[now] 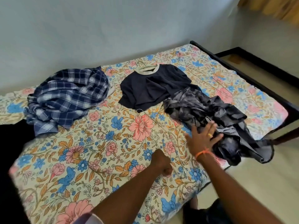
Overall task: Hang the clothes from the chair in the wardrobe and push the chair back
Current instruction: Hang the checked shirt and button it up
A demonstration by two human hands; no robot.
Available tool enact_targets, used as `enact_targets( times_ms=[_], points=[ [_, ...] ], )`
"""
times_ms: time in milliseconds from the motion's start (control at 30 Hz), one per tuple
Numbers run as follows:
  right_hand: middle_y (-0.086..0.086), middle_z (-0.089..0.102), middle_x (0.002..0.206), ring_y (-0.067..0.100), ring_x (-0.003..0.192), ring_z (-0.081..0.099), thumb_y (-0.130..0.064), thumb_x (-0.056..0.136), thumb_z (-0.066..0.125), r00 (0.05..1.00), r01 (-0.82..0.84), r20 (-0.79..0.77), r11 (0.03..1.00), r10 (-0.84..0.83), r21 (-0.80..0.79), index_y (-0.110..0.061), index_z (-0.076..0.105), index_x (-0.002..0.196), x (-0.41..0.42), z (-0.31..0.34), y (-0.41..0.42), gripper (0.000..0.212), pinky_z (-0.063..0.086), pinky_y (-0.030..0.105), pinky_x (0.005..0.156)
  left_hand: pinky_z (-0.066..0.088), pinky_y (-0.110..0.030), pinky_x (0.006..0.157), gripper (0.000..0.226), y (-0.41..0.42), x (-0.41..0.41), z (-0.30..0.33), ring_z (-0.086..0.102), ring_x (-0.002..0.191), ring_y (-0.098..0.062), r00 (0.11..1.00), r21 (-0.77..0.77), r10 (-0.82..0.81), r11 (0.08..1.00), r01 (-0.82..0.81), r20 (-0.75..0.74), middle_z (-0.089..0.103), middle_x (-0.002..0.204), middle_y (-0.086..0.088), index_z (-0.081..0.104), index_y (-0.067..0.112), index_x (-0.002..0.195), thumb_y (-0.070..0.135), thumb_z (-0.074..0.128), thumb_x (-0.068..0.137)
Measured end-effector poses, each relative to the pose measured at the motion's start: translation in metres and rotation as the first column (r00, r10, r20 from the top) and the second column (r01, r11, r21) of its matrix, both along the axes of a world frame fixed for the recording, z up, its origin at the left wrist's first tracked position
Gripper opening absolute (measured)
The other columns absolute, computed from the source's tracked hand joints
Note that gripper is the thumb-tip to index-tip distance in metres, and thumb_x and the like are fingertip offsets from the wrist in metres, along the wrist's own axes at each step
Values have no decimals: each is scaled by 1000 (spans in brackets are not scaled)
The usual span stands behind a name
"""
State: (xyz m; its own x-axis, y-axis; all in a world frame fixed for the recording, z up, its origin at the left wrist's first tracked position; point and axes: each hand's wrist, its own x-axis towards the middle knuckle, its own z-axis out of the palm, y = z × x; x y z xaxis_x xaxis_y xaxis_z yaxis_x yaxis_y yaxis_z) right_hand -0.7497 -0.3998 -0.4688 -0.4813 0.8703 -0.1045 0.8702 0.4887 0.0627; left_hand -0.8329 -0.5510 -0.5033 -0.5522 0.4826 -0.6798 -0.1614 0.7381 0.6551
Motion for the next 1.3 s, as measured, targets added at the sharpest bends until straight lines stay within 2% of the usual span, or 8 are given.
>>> enact_targets(
  times_ms=[133, 233, 500, 700, 867, 1000, 1167, 1300],
  points=[
    [15, 7, 164, 35, 151, 8, -40, 102, 41, 919, -235, -377, 926, 112, -297, -33, 14, 154, -4, -25, -83, 59, 12, 62, 119, 61, -35, 59, 12, -4, -7, 10, 72, 66, -23, 941, -52, -262, 965, 257, -216, 70, 81, -15, 64, -3, 98, 8, 65, 92],
    [6, -10, 163, 38, 150, -4, -35, 104, 38, 913, -398, -185, 889, 362, -224, -39, -4, 154, 6, -52, -100, 65, -1, 69, 113, 60, -35, 70, 12, -38, -42, 11, 70, 74, -22, 822, -133, -359, 932, 336, -441, 71, 86, -10, 69, 3, 91, 11, 60, 91],
    [14, -15, 163, 39, 149, -12, 7, 91, 35, 981, -195, -51, 962, 189, -191, -22, -16, 155, -10, -50, -85, 87, -1, 65, 117, 56, -36, 77, 11, -183, -152, 3, 66, 82, -23, 794, -261, -182, 965, 31, -580, 68, 84, -5, 68, 10, 83, 15, 58, 87],
    [14, -25, 156, 34, 149, -14, -32, 102, 29, 864, -503, -145, 834, 482, -226, -19, -14, 155, -73, -49, -156, 69, -2, 61, 119, 45, -31, 67, 3, -196, -176, 19, 60, 89, -25, 755, -299, -211, 954, 21, -620, 60, 97, -7, 57, 12, 87, 12, 59, 85],
    [10, -40, 151, 33, 142, -33, -63, 98, 12, 817, -564, -75, 762, 572, -319, -30, -26, 149, -166, -62, -195, 72, -28, 61, 105, 50, -44, 87, 56, -190, -241, 26, 46, 127, -38, 628, -297, -132, 940, -166, -767, 26, 153, -20, 31, 5, 144, 17, 56, 96],
    [3, -46, 148, 32, 138, -39, -68, 96, 15, 759, -618, -67, 684, 648, -388, -41, -27, 148, -202, -67, -188, 72, -38, 60, 88, 55, -44, 70, 93, -193, -317, 22, 56, 109, -44, 504, -328, -176, 917, -229, -845, -16, 161, -23, -9, 22, 157, 12, 60, 95],
    [-1, -52, 145, 31, 134, -47, -73, 93, 13, 747, -628, -109, 643, 655, -438, -45, -30, 145, -204, -79, -182, 73, -40, 59, 85, 50, -42, 63, 48, -198, -374, 20, 64, 90, -37, 443, -253, -97, 918, -307, -891, 58, 120, -21, 45, 5, 136, 21, 64, 95],
    [-2, -53, 144, 31, 133, -47, -74, 92, 12, 748, -614, -118, 612, 654, -499, -47, -33, 142, -209, -79, -177, 73, -33, 65, 92, 45, -32, 53, 20, -194, -373, 31, 56, 63, -21, 429, -77, 33, 969, -236, -903, 61, 76, -9, 70, 3, 84, 18, 62, 94]
  ],
)
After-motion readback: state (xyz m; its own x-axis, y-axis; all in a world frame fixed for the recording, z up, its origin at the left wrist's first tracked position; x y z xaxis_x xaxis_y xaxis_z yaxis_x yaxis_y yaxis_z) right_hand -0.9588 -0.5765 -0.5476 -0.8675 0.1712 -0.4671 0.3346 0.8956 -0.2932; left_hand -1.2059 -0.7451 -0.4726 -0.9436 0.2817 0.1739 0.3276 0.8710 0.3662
